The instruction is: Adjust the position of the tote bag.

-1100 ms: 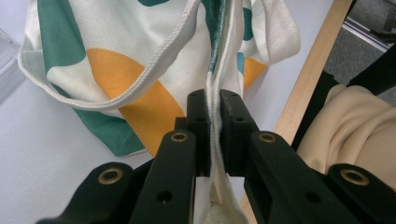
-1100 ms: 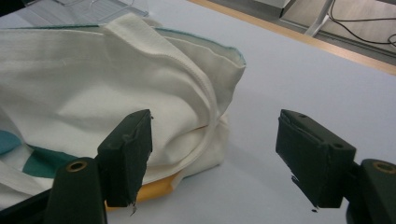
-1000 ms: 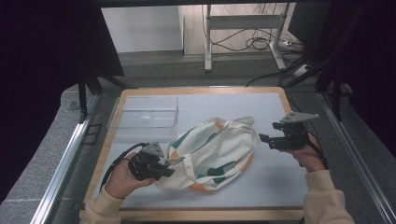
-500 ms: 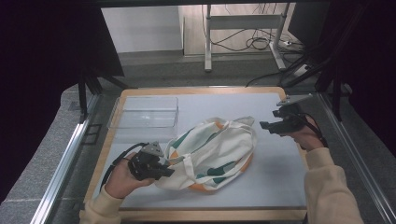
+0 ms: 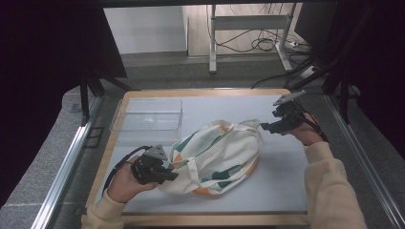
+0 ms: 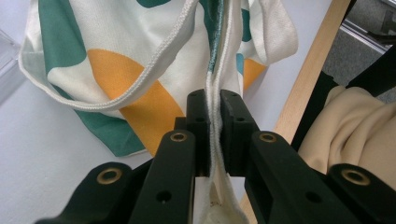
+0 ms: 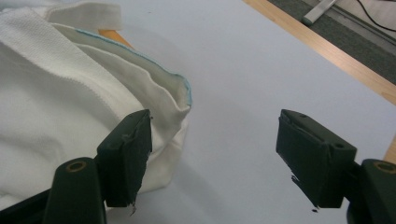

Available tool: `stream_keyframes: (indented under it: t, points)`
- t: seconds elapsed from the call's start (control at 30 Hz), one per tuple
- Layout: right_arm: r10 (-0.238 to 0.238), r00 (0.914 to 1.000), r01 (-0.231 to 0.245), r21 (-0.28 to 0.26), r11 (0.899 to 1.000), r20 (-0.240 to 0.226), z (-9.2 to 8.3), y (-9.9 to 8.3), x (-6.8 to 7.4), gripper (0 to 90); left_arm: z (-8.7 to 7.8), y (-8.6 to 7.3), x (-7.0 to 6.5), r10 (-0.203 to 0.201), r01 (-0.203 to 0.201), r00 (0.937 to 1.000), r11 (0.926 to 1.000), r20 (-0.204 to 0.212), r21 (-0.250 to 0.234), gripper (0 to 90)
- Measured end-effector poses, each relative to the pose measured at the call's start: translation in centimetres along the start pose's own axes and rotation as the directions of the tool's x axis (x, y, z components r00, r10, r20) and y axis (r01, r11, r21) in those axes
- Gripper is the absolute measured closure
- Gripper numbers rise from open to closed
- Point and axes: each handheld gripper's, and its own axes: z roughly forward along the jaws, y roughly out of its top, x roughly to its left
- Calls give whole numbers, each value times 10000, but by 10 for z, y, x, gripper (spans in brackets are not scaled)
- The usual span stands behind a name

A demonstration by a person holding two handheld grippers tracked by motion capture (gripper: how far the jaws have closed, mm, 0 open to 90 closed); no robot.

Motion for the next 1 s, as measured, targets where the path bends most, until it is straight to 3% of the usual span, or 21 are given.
stream_keyframes:
  t: [0.1, 0.17, 0.3, 0.63, 0.77, 0.83, 0.9, 1.0]
  points:
    - [-100, 9998, 101, 69, 9999, -196, 9, 3, 2, 255, 0, 0, 0, -5, 5, 10000, 10000, 11, 0, 838]
    - [-515, 9984, 524, 362, 9980, -241, 20, 8, 7, 250, 0, 0, 0, 10, -10, 10000, 10000, 4, -4, 838]
    - [-816, 9958, 830, 319, 9960, -418, 26, 14, 11, 250, 0, -1, 1, 1, -1, 10000, 10000, 31, -6, 838]
    - [-1793, 9799, 1852, 649, 9806, -870, 45, 32, 26, 286, 2, 0, -1, 61, -61, 10000, 10000, 31, 34, 837]
    - [-2125, 9691, 2238, 840, 9710, -1253, 53, 36, 30, 398, 1, 0, 0, 69, -69, 10000, 10000, 16, -9, 837]
    - [-2192, 9667, 2318, 889, 9687, -1324, 55, 37, 30, 462, 1, -1, 0, 67, -67, 10000, 10000, 32, -13, 838]
    - [-2203, 9655, 2351, 1008, 9667, -1389, 55, 37, 27, 594, 1, -1, 1, 59, -59, 10000, 10000, 21, -15, 837]
    - [-2240, 9627, 2411, 1051, 9648, -1519, 55, 36, 26, 670, 1, -1, 2, 19, -19, 10000, 10000, 5, -40, 838]
